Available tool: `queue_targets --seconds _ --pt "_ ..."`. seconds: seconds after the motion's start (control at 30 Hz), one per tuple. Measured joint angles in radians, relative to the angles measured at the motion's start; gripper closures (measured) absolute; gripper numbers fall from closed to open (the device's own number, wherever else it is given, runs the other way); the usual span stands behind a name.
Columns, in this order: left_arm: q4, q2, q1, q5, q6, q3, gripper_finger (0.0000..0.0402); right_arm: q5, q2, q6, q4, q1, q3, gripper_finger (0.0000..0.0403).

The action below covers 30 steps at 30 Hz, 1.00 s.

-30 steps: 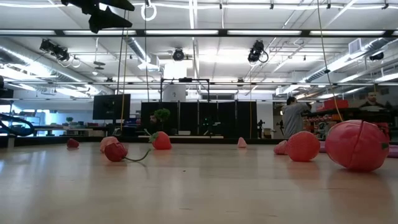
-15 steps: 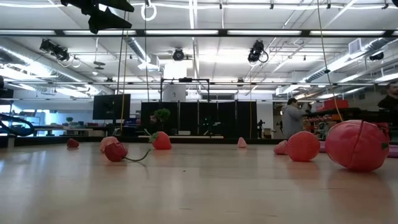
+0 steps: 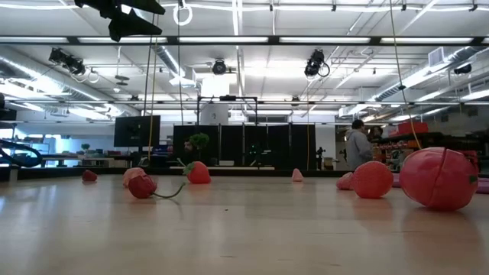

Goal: Pick and placing Produce into tupperware
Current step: Put the pink peach into the blue bin

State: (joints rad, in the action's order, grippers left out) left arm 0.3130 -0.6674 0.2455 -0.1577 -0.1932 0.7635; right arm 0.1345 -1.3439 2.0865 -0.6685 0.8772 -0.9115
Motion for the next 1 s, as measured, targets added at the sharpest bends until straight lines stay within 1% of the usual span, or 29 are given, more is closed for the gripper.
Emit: queue_targets --seconds 0.1,0.23,0.33,0.4,0.47,0.83,0.93,1.0 --pt "0.000 0.000 0.000 0.000 0.000 0.000 0.0111 -0.089 0.032 -0.021 0.000 0.000 0.000 0.0169" --pt "0.000 0.000 0.000 0.000 -0.004 0.000 0.0111 -0.176 0.065 -0.079 0.000 -0.005 0.000 0.0169" --pt "-0.001 0.000 0.000 0.000 -0.004 0.000 0.0111 -0.231 0.081 -0.161 0.000 -0.010 0.000 0.0170" --pt "-0.001 0.000 0.000 0.000 -0.004 0.000 0.0111 -0.286 0.084 -0.241 -0.004 -0.020 0.000 0.0170" --pt "0.000 0.000 0.000 0.000 -0.004 0.000 0.0111 -0.366 0.083 -0.333 -0.016 -0.036 0.000 0.0170" --pt "-0.001 0.000 0.000 0.000 -0.004 0.000 0.0111 -0.897 0.079 -0.900 -0.041 -0.175 0.000 0.0170" --pt "-0.001 0.000 0.000 0.000 -0.004 0.000 0.0111 -1.014 0.079 -1.008 -0.041 -0.220 0.000 0.0170" --pt "-0.001 0.000 0.000 0.000 -0.004 0.000 0.0111 -1.061 0.079 -1.042 -0.041 -0.252 0.000 0.0170"
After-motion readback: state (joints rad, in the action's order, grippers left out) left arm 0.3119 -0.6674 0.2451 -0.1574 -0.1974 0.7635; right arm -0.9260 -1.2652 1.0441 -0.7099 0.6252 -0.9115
